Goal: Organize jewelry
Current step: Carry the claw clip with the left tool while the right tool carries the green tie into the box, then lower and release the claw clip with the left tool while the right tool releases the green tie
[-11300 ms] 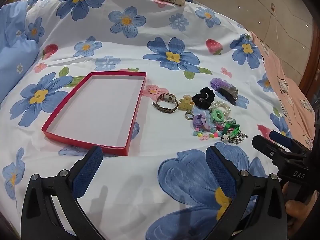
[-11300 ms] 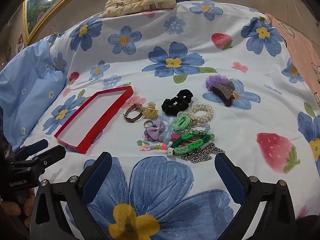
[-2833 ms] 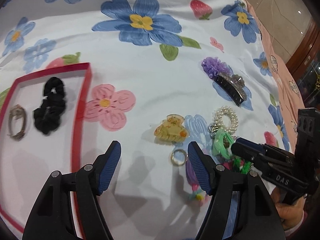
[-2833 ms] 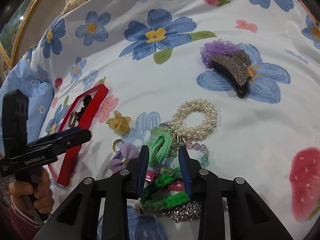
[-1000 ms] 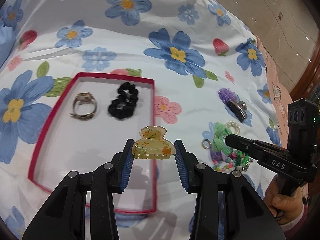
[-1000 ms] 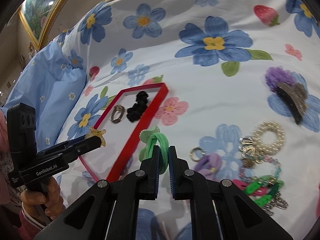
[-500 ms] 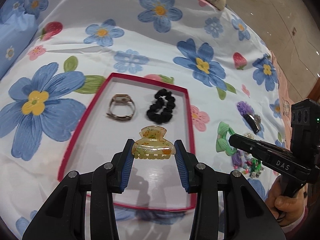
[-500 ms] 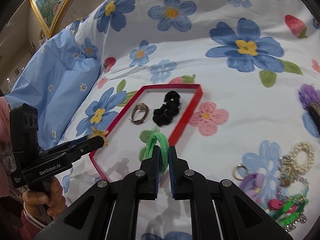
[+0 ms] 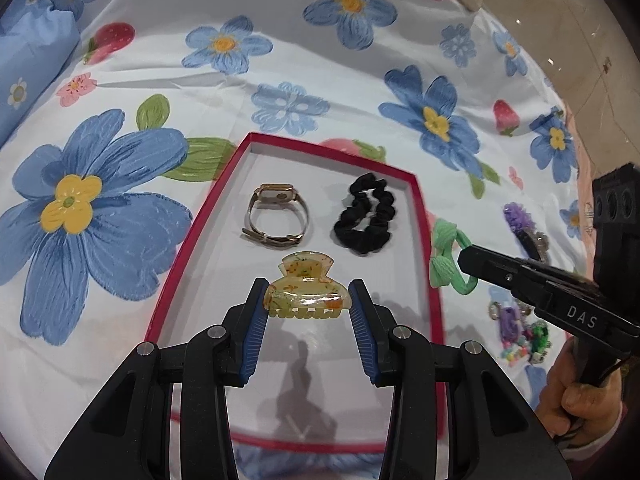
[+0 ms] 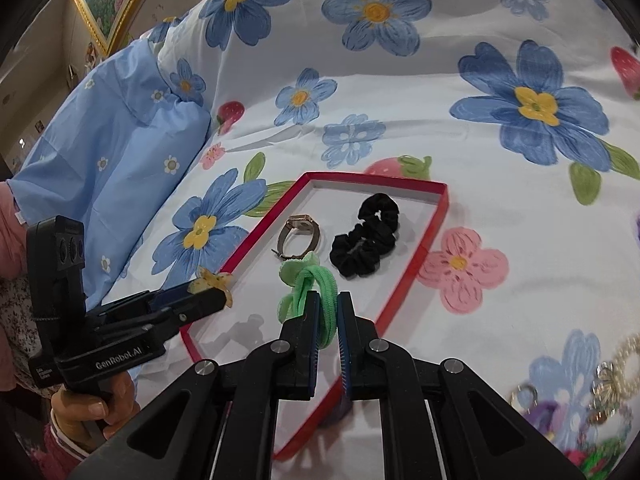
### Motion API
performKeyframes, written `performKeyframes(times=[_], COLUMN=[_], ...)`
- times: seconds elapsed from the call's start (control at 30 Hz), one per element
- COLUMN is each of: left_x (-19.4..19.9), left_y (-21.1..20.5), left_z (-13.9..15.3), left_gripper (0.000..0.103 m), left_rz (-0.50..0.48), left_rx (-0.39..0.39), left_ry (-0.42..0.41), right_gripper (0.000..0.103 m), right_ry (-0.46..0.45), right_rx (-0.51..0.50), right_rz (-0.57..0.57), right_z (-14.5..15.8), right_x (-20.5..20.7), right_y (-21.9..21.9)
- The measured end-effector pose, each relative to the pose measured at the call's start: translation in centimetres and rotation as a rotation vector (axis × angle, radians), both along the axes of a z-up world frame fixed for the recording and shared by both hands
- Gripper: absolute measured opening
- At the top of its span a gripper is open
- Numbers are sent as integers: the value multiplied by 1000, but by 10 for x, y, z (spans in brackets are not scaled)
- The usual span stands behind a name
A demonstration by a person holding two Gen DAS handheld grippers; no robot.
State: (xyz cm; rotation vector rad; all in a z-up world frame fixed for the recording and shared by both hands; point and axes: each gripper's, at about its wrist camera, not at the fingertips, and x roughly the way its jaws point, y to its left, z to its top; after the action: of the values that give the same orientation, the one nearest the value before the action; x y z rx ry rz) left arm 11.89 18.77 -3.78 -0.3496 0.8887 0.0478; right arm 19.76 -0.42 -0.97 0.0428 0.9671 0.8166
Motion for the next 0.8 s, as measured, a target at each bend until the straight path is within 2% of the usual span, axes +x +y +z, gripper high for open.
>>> performKeyframes(times=[0.3, 0.47, 0.8], left_x=[37, 45, 49], left_y=[9, 11, 14], left_z=[-28, -39, -48], left_gripper=[39, 39, 39], left_rz=[-38, -38, -34], left_rx=[22, 23, 8], left_ry=[88, 119, 129], right_gripper=[9, 9, 10], right_ry=[37, 55, 47], right_rx=[-88, -130, -169], right_rz=[34, 44, 68], right_z=[-36, -52, -59], right_x=[27, 34, 40], right_y=[34, 44, 52])
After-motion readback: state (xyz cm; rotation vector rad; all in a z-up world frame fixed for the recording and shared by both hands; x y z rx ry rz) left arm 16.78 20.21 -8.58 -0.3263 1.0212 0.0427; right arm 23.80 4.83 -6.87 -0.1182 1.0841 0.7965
